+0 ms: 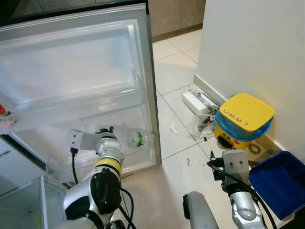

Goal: Restocking fridge

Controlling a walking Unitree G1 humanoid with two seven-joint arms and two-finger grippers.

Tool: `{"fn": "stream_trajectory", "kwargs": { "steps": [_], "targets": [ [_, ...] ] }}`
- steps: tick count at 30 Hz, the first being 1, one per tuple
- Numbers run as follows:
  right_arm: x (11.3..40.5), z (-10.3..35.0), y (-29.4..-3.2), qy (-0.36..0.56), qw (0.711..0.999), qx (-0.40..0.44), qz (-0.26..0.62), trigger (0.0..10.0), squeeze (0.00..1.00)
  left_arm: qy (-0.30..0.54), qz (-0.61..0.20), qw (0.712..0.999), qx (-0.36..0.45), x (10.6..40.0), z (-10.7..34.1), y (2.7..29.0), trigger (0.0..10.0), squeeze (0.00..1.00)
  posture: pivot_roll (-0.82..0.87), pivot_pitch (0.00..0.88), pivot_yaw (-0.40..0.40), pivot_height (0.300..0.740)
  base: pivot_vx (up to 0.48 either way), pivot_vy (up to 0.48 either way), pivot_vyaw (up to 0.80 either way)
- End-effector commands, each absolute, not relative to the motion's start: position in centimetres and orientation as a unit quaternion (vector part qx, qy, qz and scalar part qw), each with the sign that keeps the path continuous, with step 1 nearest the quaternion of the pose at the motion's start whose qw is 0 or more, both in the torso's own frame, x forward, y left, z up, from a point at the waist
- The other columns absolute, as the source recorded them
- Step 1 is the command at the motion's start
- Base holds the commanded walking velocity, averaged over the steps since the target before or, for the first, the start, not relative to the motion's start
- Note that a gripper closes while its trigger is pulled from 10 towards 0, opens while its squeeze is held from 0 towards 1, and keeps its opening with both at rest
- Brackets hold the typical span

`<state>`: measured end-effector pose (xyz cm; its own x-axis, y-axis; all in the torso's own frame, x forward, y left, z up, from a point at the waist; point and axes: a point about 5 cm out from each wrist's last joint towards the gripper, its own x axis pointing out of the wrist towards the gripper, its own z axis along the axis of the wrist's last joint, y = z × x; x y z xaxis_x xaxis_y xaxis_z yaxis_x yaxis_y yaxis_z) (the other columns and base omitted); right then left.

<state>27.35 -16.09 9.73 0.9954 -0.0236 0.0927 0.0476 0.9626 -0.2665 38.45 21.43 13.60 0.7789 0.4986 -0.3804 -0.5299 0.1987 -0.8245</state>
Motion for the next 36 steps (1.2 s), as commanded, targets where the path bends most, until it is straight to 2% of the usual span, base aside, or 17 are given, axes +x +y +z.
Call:
{"fn": "stream_trajectory", "kwargs": {
  "steps": [1,8,12,24,26,28,30,34,36],
  "targets": [
    [27.0,9.5,-16.0,-0.036,0.99,-0.135,-0.014,10.0,0.0,0.009,0.357,0.771,-0.527,38.0,13.3,22.7,10.0,0.0,-0.46,0.23,0.072,0.598,0.0,0.0,0.0],
    [26.5,9.6,-16.3,-0.037,0.99,-0.138,-0.016,10.0,0.0,-0.002,0.368,0.777,-0.512,37.9,13.8,23.5,10.0,0.0,-0.49,0.236,0.067,0.598,0.0,0.0,0.0],
    [26.1,9.6,-16.5,-0.034,0.989,-0.141,-0.019,10.0,0.0,0.005,0.362,0.797,-0.483,38.1,14.0,22.9,10.0,0.0,-0.51,0.252,0.071,0.598,0.0,0.0,0.0],
    [25.2,9.8,-17.0,-0.031,0.989,-0.145,-0.027,10.0,0.0,0.032,0.358,0.825,-0.436,38.0,13.0,21.3,10.0,0.0,-0.54,0.284,0.072,0.598,0.0,0.0,0.0],
    [25.0,9.8,-16.9,-0.029,0.989,-0.144,-0.028,10.0,0.0,0.039,0.354,0.842,-0.406,37.9,12.8,20.9,10.0,0.0,-0.54,0.292,0.077,0.598,0.0,0.0,0.0],
    [25.0,9.8,-16.9,-0.029,0.989,-0.144,-0.028,10.0,0.0,0.039,0.354,0.842,-0.406,37.9,12.8,20.9,10.0,0.0,-0.54,0.292,0.077,0.598,0.0,0.0,0.0],
    [25.1,9.8,-16.7,-0.029,0.989,-0.142,-0.029,10.0,0.0,0.052,0.349,0.854,-0.381,37.7,12.1,20.4,10.0,0.0,-0.54,0.298,0.081,0.598,0.0,0.0,0.0],
    [25.1,10.0,-16.7,-0.029,0.989,-0.141,-0.031,10.0,0.0,0.07,0.357,0.855,-0.369,37.2,11.1,20.1,10.0,0.0,-0.54,0.299,0.079,0.598,0.0,0.0,0.0],
    [25.0,10.0,-16.7,-0.028,0.989,-0.141,-0.031,10.0,0.0,0.089,0.388,0.849,-0.347,36.7,10.5,20.5,10.0,0.0,-0.54,0.295,0.081,0.598,0.0,0.0,0.0]
  ]
}}
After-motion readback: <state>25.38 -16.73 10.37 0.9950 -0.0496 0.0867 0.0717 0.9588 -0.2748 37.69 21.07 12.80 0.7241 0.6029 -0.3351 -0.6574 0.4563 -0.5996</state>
